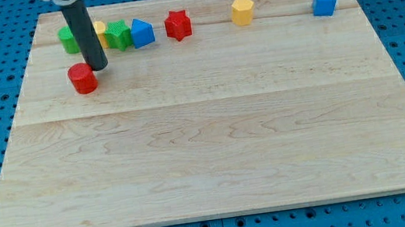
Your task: Slightly touch the yellow hexagon and the red star
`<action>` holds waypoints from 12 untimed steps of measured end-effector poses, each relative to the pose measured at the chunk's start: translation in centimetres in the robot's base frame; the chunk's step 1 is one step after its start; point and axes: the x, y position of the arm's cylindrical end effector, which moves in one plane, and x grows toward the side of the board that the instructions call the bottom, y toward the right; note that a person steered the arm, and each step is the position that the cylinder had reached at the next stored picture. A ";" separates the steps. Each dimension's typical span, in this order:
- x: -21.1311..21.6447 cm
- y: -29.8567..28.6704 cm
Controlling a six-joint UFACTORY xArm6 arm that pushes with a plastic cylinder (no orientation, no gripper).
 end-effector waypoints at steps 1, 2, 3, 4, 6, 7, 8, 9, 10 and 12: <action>1.8 -0.5; 1.0 0.8; 0.3 10.7; -1.4 21.5; -7.4 28.5; -10.8 28.8; -13.1 28.6; -11.4 26.3; -10.4 27.7; -12.8 21.7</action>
